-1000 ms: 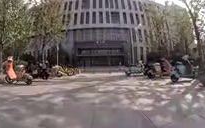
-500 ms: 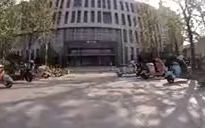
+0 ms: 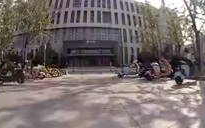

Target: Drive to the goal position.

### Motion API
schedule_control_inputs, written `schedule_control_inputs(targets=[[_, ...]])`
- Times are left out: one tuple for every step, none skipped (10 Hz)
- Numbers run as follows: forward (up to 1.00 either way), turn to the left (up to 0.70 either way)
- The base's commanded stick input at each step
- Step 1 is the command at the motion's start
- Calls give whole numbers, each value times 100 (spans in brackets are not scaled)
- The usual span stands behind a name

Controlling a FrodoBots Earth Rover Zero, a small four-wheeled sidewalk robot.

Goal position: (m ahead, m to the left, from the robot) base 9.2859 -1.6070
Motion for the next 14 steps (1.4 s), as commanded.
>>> schedule_control_inputs(targets=[[100,0],[100,0],[100,0],[100,0],[100,0],[100,0],[100,0],[100,0],[100,0],[100,0],[100,0],[100,0],[100,0],[100,0]])
